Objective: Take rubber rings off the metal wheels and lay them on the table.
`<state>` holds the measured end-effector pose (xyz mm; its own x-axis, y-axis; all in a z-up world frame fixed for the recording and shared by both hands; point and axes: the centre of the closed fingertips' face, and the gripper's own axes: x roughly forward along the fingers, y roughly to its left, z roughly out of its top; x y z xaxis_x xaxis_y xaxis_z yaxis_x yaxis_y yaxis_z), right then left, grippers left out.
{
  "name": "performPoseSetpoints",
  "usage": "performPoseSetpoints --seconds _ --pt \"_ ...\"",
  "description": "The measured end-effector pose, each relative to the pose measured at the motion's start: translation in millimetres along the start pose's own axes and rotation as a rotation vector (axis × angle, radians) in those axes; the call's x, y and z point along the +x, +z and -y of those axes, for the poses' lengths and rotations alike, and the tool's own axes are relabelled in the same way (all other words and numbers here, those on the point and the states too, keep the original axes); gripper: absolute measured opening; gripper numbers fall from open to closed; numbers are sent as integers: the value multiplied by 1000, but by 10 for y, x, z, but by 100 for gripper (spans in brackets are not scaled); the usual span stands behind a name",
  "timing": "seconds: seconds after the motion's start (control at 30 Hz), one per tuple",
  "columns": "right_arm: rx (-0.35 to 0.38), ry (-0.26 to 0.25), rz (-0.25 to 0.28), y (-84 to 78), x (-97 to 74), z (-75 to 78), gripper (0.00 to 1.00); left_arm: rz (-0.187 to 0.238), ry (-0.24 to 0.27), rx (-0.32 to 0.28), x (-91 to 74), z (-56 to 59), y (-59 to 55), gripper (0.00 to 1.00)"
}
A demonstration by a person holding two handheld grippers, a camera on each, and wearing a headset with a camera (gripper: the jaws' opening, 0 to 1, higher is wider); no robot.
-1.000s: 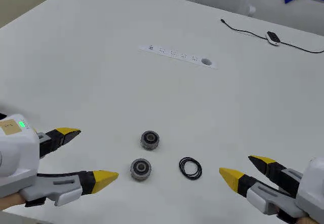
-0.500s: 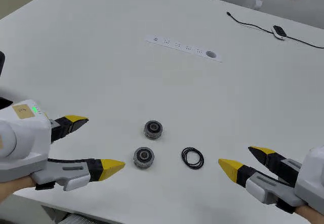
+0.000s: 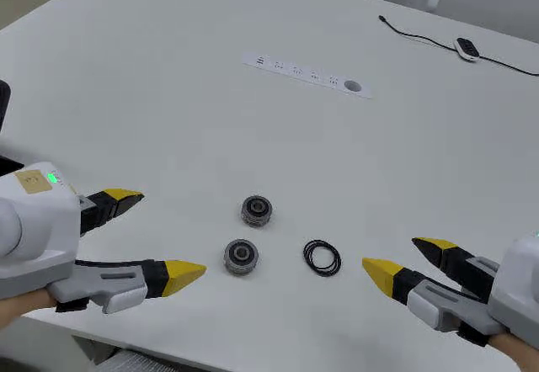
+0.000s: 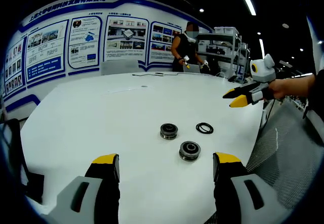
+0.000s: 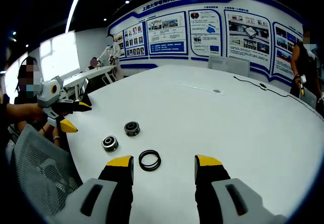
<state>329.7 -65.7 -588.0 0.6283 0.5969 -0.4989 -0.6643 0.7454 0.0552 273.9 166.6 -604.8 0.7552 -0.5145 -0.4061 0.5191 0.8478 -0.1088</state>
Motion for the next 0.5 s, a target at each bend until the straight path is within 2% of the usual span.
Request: performPoseSetpoints --seconds 0.5 --pt "7 -4 0 4 -3 4 50 8 -11 6 22 19 42 78"
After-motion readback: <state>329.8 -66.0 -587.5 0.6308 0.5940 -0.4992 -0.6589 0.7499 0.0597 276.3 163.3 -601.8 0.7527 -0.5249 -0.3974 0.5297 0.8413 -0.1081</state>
